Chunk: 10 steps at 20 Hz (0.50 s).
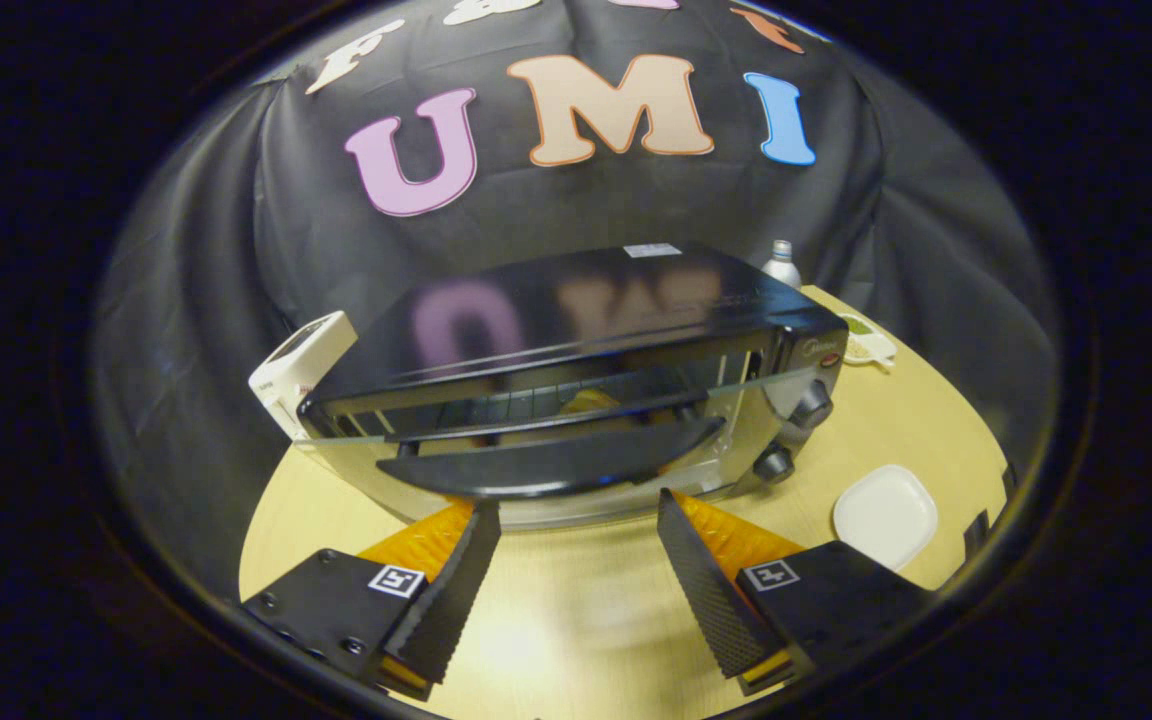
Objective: Open the toaster oven, put the food inside, and close the toaster oven door.
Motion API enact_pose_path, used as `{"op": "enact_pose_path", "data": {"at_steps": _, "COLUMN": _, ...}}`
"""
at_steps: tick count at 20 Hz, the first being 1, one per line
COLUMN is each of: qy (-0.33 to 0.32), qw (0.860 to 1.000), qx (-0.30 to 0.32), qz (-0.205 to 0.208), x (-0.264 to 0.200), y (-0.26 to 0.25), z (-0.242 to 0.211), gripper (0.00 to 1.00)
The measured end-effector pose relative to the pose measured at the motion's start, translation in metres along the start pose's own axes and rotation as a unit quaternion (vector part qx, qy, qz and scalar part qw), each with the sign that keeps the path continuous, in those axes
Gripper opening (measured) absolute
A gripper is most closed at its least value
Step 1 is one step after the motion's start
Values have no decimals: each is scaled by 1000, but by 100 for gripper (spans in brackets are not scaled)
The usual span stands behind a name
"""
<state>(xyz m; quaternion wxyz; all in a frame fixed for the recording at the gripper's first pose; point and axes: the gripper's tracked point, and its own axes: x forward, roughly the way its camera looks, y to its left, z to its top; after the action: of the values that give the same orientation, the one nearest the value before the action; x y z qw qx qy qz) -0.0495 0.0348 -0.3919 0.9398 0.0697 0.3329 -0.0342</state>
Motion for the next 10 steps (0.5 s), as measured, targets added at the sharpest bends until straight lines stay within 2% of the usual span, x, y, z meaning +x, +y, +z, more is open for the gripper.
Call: {"op": "enact_pose_path", "data": {"at_steps": 10, "qy": -18, "qw": 1000, "qx": -9, "qz": 9, "x": -11, "y": 0, "z": 21, "gripper": 99}}
